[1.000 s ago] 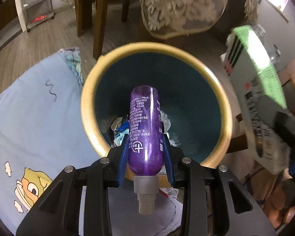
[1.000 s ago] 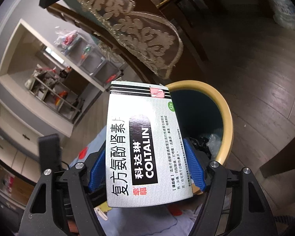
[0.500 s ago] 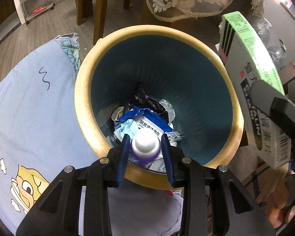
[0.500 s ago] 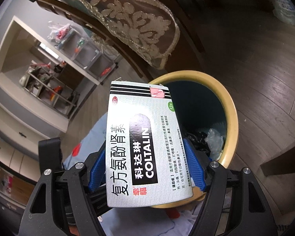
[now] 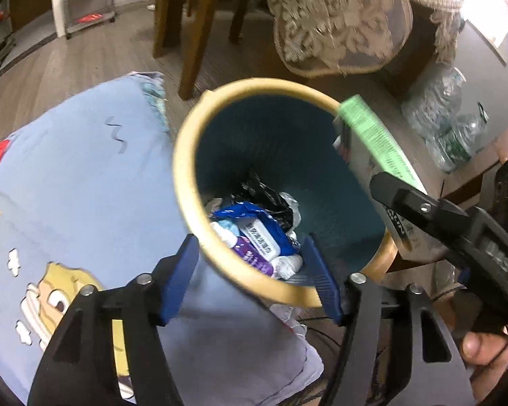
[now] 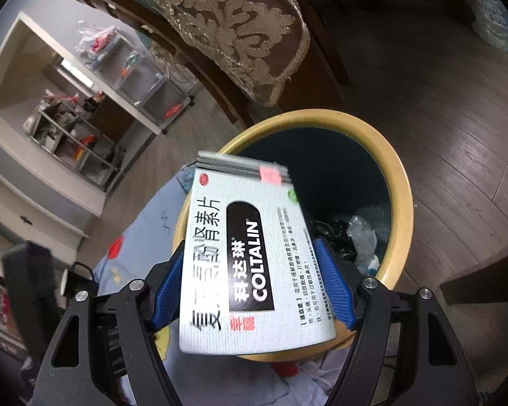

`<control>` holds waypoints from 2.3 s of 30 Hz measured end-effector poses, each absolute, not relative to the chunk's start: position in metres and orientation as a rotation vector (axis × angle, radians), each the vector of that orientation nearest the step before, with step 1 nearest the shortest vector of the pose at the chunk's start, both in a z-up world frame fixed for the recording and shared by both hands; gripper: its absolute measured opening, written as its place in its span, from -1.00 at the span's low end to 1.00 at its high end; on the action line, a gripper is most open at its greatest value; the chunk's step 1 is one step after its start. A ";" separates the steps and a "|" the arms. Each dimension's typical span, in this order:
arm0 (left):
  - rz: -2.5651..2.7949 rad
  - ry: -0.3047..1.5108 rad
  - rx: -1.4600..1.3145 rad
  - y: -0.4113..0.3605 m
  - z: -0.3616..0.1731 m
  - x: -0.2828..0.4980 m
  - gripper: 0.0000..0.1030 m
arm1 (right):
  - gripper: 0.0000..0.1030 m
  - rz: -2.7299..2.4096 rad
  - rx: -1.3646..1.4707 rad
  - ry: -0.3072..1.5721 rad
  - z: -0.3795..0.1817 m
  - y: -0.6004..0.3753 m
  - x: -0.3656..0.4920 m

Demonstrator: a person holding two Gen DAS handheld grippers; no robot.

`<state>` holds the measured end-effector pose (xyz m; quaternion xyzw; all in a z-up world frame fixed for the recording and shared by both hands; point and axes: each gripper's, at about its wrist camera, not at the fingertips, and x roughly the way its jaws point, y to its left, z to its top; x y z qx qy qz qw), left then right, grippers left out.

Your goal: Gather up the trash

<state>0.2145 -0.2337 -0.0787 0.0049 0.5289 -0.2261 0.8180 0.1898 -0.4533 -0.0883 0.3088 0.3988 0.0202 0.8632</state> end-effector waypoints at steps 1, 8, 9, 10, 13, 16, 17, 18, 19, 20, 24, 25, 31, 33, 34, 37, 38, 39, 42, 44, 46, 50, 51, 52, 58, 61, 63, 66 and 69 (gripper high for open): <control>-0.478 1.117 0.005 -0.229 -0.076 0.212 0.26 | 0.45 0.040 0.641 0.842 -0.090 -0.452 0.191; -0.454 1.061 -0.047 -0.205 -0.057 0.193 0.44 | 0.55 0.030 0.594 0.856 -0.089 -0.446 0.193; -0.449 1.052 -0.053 -0.203 -0.055 0.189 0.47 | 0.55 0.030 0.587 0.851 -0.087 -0.446 0.193; -0.441 1.044 -0.060 -0.200 -0.053 0.184 0.51 | 0.55 0.029 0.584 0.846 -0.086 -0.446 0.192; -0.436 1.026 -0.075 -0.194 -0.048 0.173 0.62 | 0.55 0.028 0.579 0.822 -0.080 -0.447 0.187; -0.431 1.004 -0.066 -0.192 -0.043 0.162 0.73 | 0.56 0.036 0.567 0.797 -0.071 -0.447 0.181; -0.429 0.996 -0.063 -0.193 -0.041 0.159 0.75 | 0.57 0.043 0.557 0.784 -0.066 -0.446 0.176; -0.426 0.986 -0.061 -0.192 -0.039 0.156 0.80 | 0.60 0.047 0.549 0.776 -0.061 -0.445 0.173; -0.423 0.973 -0.060 -0.190 -0.036 0.153 0.84 | 0.62 0.053 0.537 0.762 -0.055 -0.444 0.168; -0.423 0.962 -0.059 -0.190 -0.034 0.150 0.86 | 0.65 0.058 0.527 0.752 -0.051 -0.443 0.164; -0.401 0.894 -0.033 -0.187 -0.021 0.137 0.88 | 0.75 0.075 0.467 0.731 -0.032 -0.438 0.147; -0.394 0.874 -0.028 -0.186 -0.017 0.134 0.88 | 0.76 0.074 0.450 0.729 -0.028 -0.438 0.143; -0.382 0.799 -0.041 -0.180 0.000 0.117 0.88 | 0.82 0.062 0.346 0.742 -0.012 -0.435 0.121; -0.381 0.789 -0.044 -0.180 0.003 0.112 0.88 | 0.83 0.060 0.302 0.748 -0.010 -0.433 0.111; -0.379 0.787 -0.043 -0.181 0.005 0.108 0.88 | 0.83 0.059 0.283 0.750 -0.009 -0.432 0.107; -0.376 0.788 -0.033 -0.184 0.006 0.101 0.88 | 0.83 0.057 0.243 0.747 -0.007 -0.428 0.096; -0.374 0.786 -0.030 -0.184 0.006 0.099 0.88 | 0.84 0.056 0.232 0.744 -0.006 -0.427 0.093; -0.374 0.781 -0.028 -0.184 0.007 0.095 0.88 | 0.84 0.052 0.218 0.736 -0.004 -0.425 0.088; -0.374 0.774 -0.029 -0.185 0.008 0.088 0.88 | 0.85 0.047 0.199 0.714 -0.001 -0.425 0.076; -0.361 0.765 -0.022 -0.184 0.008 0.083 0.88 | 0.85 0.040 0.202 0.696 0.000 -0.426 0.068; -0.334 0.756 -0.013 -0.182 0.009 0.079 0.88 | 0.86 0.031 0.217 0.679 0.000 -0.430 0.062; -0.318 0.740 -0.016 -0.179 0.011 0.075 0.88 | 0.87 0.029 0.248 0.654 0.001 -0.434 0.053; -0.318 0.739 -0.015 -0.179 0.011 0.074 0.88 | 0.87 0.031 0.250 0.651 0.001 -0.434 0.052; -0.317 0.736 -0.013 -0.179 0.011 0.074 0.88 | 0.88 0.030 0.250 0.648 0.001 -0.434 0.051; -0.328 0.720 0.001 -0.181 0.012 0.070 0.88 | 0.88 0.030 0.251 0.656 -0.001 -0.434 0.053; -0.329 0.721 0.003 -0.181 0.011 0.070 0.88 | 0.88 0.031 0.249 0.660 -0.002 -0.433 0.054; -0.331 0.722 0.002 -0.182 0.011 0.069 0.88 | 0.88 0.033 0.250 0.664 -0.003 -0.432 0.055; -0.334 0.721 0.003 -0.183 0.010 0.068 0.88 | 0.88 0.034 0.251 0.665 -0.003 -0.432 0.055; -0.332 0.721 0.006 -0.183 0.010 0.068 0.88 | 0.88 0.035 0.251 0.669 -0.005 -0.431 0.055</control>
